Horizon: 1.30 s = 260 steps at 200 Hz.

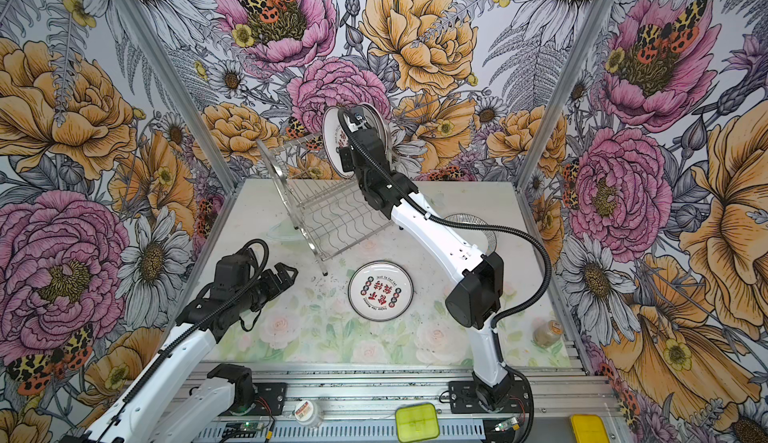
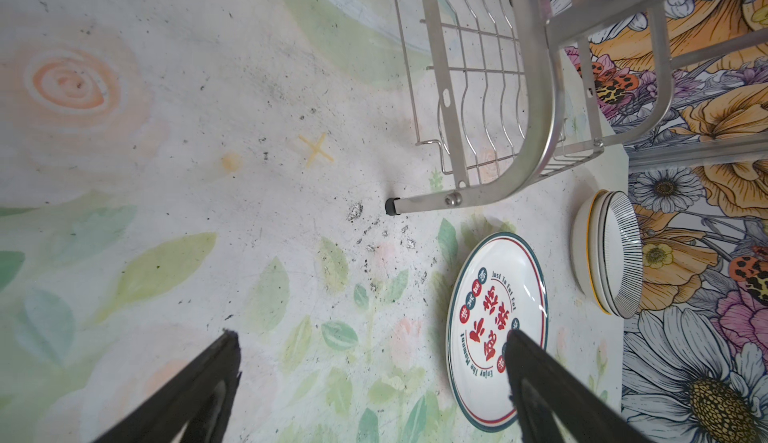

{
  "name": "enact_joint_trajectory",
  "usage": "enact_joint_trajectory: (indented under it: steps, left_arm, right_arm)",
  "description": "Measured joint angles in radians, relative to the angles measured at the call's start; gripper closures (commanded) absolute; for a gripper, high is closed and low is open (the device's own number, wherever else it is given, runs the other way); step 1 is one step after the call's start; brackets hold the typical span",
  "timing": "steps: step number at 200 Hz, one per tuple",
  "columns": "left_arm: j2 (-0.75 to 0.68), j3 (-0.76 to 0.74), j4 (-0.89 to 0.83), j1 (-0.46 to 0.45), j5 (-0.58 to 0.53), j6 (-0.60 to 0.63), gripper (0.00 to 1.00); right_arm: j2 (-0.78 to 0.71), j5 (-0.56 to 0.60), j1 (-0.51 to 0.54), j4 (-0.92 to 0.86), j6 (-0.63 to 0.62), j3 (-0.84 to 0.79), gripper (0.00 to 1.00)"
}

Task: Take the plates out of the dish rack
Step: 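Close the right gripper on the rim of the front white plate, then lift the white red-printed plate up out of the rack with the right gripper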

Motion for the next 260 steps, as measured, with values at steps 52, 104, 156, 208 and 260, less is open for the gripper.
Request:
enact_joint_trajectory:
  steps: [52, 104, 156, 208, 260]
  left_arm:
    - [0.0, 0.0, 0.0, 0.006, 0.0, -0.005, 0.01]
    - [0.009, 0.001, 0.0, 0.006, 0.0, -0.005, 0.01]
    - [0.021, 0.002, 0.0, 0.006, 0.0, -0.008, 0.01]
    - [0.021, 0.002, 0.0, 0.006, 0.0, -0.008, 0.01]
    - [0.021, 0.021, 0.0, 0.006, 0.027, 0.011, 0.01]
  right_arm:
    - [0.0, 0.006, 0.0, -0.002, -0.019, 0.003, 1.0]
    - [0.015, 0.05, 0.02, -0.018, -0.097, 0.043, 1.0]
    - [0.017, 0.08, 0.043, 0.011, -0.165, 0.104, 1.0]
    - [0.017, 0.09, 0.058, 0.055, -0.194, 0.109, 1.0]
    - [0.013, 0.11, 0.058, 0.119, -0.225, 0.109, 1.0]
